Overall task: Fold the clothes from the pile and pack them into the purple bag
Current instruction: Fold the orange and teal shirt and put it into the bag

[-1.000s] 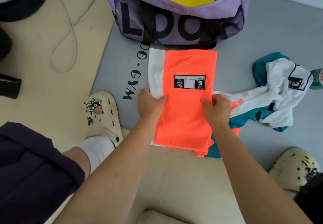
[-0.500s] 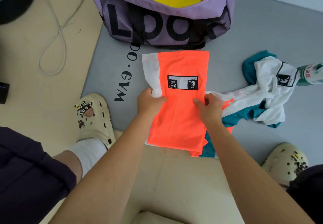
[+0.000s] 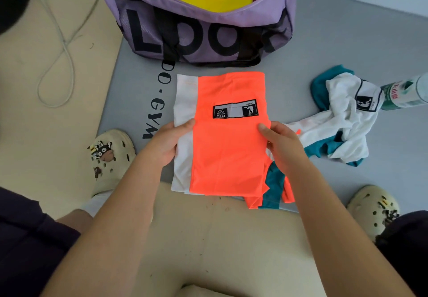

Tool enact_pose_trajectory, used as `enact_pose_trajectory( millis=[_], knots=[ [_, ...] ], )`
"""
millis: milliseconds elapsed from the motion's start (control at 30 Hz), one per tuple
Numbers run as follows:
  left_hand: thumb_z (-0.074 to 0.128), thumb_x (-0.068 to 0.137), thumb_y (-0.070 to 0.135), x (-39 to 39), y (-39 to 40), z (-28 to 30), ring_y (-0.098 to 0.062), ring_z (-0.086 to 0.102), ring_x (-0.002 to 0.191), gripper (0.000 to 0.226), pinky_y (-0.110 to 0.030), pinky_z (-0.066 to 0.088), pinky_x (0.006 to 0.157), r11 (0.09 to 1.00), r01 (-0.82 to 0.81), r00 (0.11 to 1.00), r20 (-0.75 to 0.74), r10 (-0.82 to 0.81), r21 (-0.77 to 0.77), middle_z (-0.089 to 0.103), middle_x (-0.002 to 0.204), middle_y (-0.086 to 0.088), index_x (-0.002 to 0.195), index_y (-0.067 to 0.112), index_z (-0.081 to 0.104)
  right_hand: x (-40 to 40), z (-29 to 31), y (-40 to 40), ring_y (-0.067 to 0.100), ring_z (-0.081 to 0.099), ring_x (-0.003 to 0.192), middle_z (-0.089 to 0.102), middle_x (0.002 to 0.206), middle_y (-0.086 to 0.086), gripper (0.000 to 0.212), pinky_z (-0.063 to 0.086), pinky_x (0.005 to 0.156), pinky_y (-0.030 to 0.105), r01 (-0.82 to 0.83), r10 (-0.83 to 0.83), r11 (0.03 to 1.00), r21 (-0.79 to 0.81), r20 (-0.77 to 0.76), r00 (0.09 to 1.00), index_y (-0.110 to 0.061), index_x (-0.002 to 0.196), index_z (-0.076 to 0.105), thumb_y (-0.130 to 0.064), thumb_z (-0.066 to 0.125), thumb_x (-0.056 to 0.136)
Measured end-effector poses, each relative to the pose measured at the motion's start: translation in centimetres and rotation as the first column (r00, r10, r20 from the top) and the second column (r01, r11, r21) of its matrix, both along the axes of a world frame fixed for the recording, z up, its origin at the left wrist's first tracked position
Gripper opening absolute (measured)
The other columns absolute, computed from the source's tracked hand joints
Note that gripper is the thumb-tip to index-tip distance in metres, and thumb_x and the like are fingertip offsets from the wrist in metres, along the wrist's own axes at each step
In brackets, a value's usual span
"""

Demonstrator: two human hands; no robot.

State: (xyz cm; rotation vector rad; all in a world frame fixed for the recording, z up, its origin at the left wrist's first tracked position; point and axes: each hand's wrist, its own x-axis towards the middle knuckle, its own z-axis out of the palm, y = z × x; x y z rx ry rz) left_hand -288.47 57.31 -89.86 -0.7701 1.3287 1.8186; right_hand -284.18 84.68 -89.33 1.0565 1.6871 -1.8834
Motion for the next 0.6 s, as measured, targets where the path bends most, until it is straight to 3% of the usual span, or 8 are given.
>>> enact_pose_trajectory(
  millis=[67,133,200,267,333,433,533,600],
  knots=[
    [0.067,0.090,0.020,0.0,0.1,0.2,-0.023,0.069,0.108,0.037,-0.032,0.057,0.085,1.000,-0.021,0.999,-0.042,0.022,0.012,0.071,0.119,-0.011,0.124,0.007,0.063,0.3,0.0,0.3,0.015,0.069,0.082,0.073,0.089,0.005,0.010,0.053,0.078,0.029,0.046,-0.052,0.991,-0.126,-0.044,0.998,-0.011,0.092,0.066,-0.019,0.070,0.088],
    [0.072,0.085,0.016,0.0,0.2,0.5,-0.025,0.069,0.107,0.044,-0.035,0.057,0.085,0.996,-0.074,0.993,-0.097,0.069,-0.044,0.071,0.118,-0.012,0.126,0.006,0.060,0.4,0.1,0.3,0.013,0.068,0.077,0.071,0.080,0.001,0.009,0.053,0.075,0.029,0.065,-0.075,0.990,-0.123,-0.080,0.994,-0.013,0.092,0.061,-0.015,0.069,0.088],
    [0.076,0.081,0.010,0.0,0.2,0.6,-0.026,0.069,0.106,0.051,-0.036,0.056,0.087,0.977,-0.125,0.981,-0.171,0.095,-0.172,0.072,0.114,-0.009,0.127,0.010,0.055,0.4,0.2,0.3,0.007,0.064,0.068,0.066,0.069,-0.006,0.019,0.051,0.069,0.024,0.046,-0.043,0.999,0.020,-0.131,0.991,-0.018,0.090,0.053,-0.010,0.070,0.087],
    [0.077,0.080,0.005,-0.1,-0.2,0.7,-0.017,0.071,0.101,0.060,-0.027,0.056,0.084,0.960,-0.111,0.968,-0.249,0.046,-0.257,0.074,0.106,0.001,0.128,0.031,0.051,0.3,0.6,0.5,0.002,0.057,0.056,0.060,0.059,-0.012,0.028,0.046,0.057,0.016,-0.051,0.095,0.971,0.235,-0.181,0.979,-0.026,0.090,0.048,-0.008,0.069,0.087],
    [0.075,0.081,0.003,-0.3,-0.5,1.1,-0.012,0.070,0.094,0.069,-0.022,0.054,0.081,0.952,-0.021,0.946,-0.314,-0.081,-0.306,0.075,0.101,0.001,0.127,0.047,0.048,0.0,1.0,0.4,0.005,0.056,0.059,0.063,0.065,-0.009,0.033,0.045,0.058,0.017,-0.183,0.269,0.909,0.375,-0.191,0.944,-0.034,0.093,0.048,-0.006,0.065,0.087],
    [0.075,0.080,0.002,-0.9,-0.9,1.6,-0.014,0.065,0.100,0.058,-0.028,0.051,0.089,0.880,0.159,0.863,-0.370,-0.344,-0.448,0.070,0.111,0.007,0.118,0.043,0.062,-0.4,1.5,0.6,0.011,0.059,0.077,0.066,0.090,0.001,0.040,0.049,0.076,0.023,-0.329,0.434,0.828,0.454,-0.148,0.889,-0.036,0.101,0.055,-0.003,0.068,0.083],
    [0.076,0.078,0.008,-1.5,-0.7,2.0,0.001,0.057,0.099,0.049,-0.010,0.043,0.084,0.716,0.314,0.736,-0.317,-0.598,-0.623,0.061,0.114,0.025,0.116,0.038,0.065,-0.5,1.8,0.8,0.003,0.059,0.083,0.065,0.103,-0.001,0.050,0.045,0.076,0.010,-0.415,0.528,0.764,0.494,-0.108,0.843,-0.037,0.108,0.055,-0.003,0.073,0.077],
    [0.075,0.079,0.008,-1.6,-0.4,2.0,0.004,0.053,0.101,0.050,-0.004,0.037,0.081,0.617,0.353,0.660,-0.281,-0.697,-0.703,0.060,0.116,0.022,0.122,0.031,0.064,-0.5,1.8,0.7,-0.003,0.056,0.081,0.063,0.097,-0.004,0.052,0.040,0.072,0.003,-0.444,0.568,0.719,0.535,-0.082,0.819,-0.037,0.112,0.056,-0.005,0.075,0.075]
  ],
)
